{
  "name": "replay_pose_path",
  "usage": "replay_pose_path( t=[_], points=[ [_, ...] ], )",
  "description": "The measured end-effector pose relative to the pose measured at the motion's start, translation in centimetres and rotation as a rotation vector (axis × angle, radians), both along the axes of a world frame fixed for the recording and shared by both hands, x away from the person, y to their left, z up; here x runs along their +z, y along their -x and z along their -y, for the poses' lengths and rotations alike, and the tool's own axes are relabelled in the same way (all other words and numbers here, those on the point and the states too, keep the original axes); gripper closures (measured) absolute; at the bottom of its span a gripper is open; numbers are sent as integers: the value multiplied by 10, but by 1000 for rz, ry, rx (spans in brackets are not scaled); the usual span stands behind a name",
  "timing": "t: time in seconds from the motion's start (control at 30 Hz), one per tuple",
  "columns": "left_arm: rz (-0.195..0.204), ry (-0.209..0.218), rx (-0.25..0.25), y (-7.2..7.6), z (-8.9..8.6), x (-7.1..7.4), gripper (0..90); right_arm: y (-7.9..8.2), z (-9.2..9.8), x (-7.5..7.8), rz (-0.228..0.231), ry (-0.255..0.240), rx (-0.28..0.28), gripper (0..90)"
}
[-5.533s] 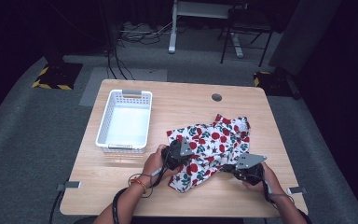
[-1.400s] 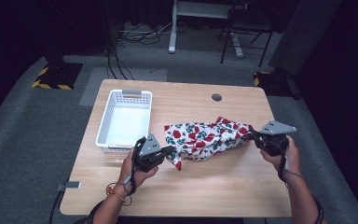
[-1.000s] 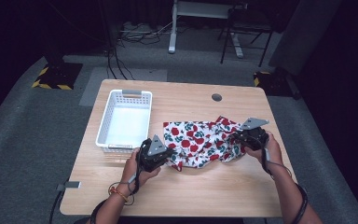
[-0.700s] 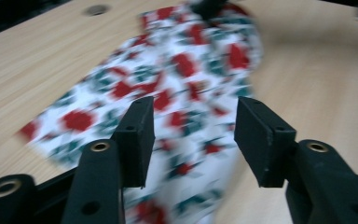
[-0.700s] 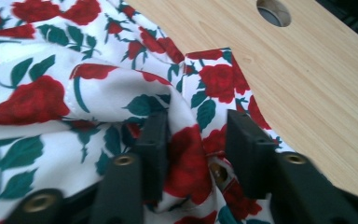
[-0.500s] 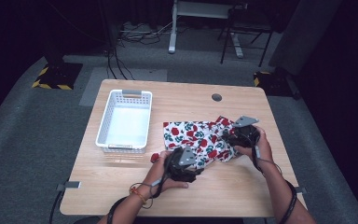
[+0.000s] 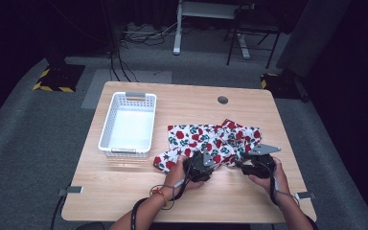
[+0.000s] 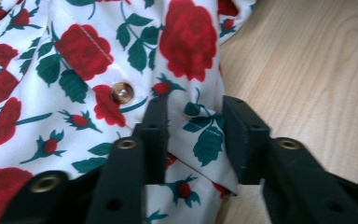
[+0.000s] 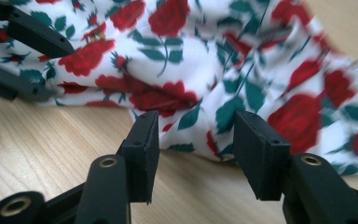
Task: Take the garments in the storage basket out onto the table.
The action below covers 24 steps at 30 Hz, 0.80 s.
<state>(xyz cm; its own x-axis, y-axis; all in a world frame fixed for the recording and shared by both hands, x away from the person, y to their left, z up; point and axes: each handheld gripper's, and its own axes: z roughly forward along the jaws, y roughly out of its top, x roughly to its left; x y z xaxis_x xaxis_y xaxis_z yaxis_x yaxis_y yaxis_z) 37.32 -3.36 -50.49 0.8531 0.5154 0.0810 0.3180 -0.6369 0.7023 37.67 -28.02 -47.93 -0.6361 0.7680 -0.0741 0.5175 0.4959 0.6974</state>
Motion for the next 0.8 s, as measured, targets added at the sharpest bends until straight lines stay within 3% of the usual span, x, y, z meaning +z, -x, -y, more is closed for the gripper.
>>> replay_pose_path(
  t=[0.1,0.23,0.4,0.57,0.73,0.8],
  points=[
    [12,16,-6,-1,-4,0,813,-6,-2,-11,-61,-43,-30,518],
    [14,41,-15,-2,-7,2,864,-12,-6,-17,-64,-37,-55,553],
    [34,74,-14,1,-19,14,869,-14,-4,-15,-19,23,-69,799],
    [48,88,-25,4,-41,29,869,-16,11,-7,23,61,-113,850],
    [52,107,-43,11,-61,43,869,-26,29,8,98,127,-193,855],
    [52,120,-58,15,-67,48,869,-31,36,12,107,148,-220,855]
  ],
)
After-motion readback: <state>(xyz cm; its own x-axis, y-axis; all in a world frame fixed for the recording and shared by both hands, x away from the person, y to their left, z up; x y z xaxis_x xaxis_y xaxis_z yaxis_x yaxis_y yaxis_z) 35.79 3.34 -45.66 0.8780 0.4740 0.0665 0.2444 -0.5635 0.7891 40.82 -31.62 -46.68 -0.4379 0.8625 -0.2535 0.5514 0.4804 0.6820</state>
